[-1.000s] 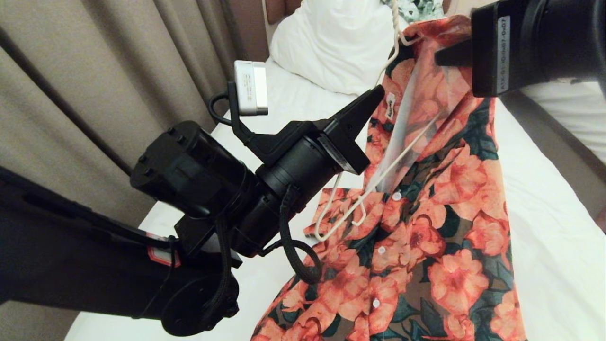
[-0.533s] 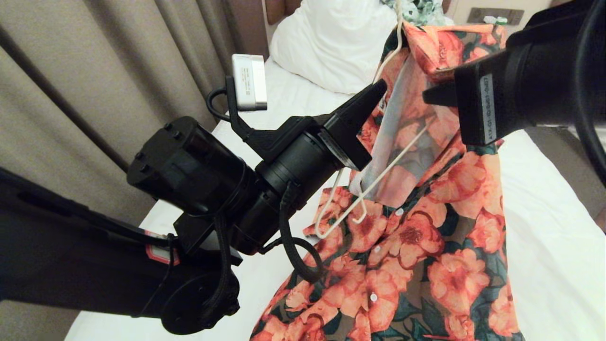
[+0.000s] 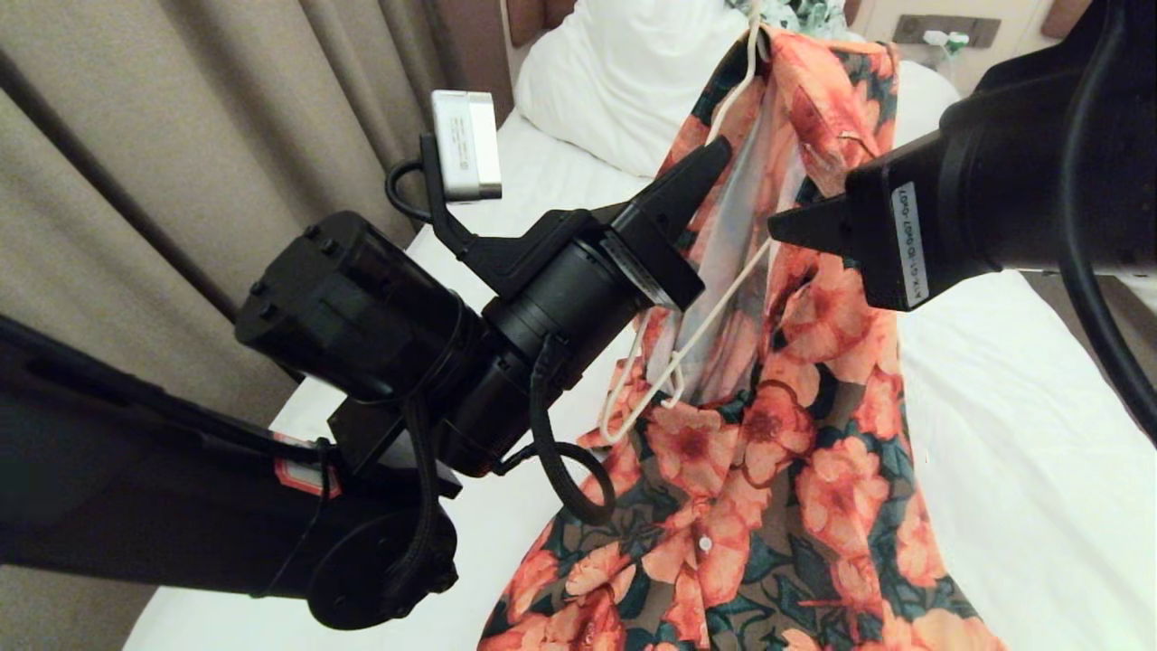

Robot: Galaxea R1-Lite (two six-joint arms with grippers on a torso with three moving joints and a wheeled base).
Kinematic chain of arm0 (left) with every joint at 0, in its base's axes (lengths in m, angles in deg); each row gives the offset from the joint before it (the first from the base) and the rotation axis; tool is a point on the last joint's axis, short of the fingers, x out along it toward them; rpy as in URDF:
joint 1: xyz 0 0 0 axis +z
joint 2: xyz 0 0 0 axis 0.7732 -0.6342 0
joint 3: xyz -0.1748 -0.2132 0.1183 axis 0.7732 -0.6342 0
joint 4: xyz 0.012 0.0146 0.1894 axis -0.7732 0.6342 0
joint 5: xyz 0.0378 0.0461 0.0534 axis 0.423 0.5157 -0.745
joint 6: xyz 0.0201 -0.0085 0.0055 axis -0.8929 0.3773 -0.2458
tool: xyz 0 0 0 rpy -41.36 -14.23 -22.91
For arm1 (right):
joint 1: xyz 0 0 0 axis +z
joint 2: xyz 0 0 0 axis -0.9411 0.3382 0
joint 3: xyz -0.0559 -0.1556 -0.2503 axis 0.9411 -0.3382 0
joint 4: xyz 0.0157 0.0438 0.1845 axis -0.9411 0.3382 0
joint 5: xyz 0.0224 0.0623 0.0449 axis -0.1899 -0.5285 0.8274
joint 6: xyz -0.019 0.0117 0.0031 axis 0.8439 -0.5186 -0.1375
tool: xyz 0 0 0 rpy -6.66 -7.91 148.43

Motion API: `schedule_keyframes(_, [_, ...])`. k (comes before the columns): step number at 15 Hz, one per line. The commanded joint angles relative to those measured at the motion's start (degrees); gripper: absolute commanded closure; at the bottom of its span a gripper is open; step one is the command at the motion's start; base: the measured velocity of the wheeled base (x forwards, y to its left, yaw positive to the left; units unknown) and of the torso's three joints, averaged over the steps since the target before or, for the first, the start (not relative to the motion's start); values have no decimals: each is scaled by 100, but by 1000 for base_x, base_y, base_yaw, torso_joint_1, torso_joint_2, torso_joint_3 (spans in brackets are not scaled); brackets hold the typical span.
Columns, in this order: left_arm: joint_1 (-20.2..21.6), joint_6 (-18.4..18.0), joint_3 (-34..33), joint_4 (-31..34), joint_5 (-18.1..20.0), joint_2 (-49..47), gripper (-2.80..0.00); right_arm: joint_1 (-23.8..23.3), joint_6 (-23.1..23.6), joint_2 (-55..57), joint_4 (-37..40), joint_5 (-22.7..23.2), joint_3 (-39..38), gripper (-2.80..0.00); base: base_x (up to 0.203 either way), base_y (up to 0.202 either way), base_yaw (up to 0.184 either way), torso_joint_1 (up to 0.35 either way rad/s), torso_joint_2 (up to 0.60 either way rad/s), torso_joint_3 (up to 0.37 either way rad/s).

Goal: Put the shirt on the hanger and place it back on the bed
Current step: Hook one side of the shirt onto the hanger, then hook the other side of the shirt onto the hanger

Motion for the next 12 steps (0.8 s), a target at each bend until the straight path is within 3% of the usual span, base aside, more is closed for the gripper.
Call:
schedule_keyframes(1, [14,15,0,-48,0,21,0,11,1,-10,47,-21,0,-280,0,0,0,0,0,0])
schedule_keyframes(8, [31,15,-4,-48,0,56,0,59,-42,-610,1229,-25,-190,-280,0,0,0,0,0,0])
schedule_keyframes(9, [31,15,-10,-48,0,47,0,11,-47,-680,1416,-24,-225,0,0,0,0,0,0,0])
schedule_keyframes(12, [-23,32,-69,-48,35,47,0,-293,-56,-797,1438,-11,-167,0,0,0,0,0,0,0])
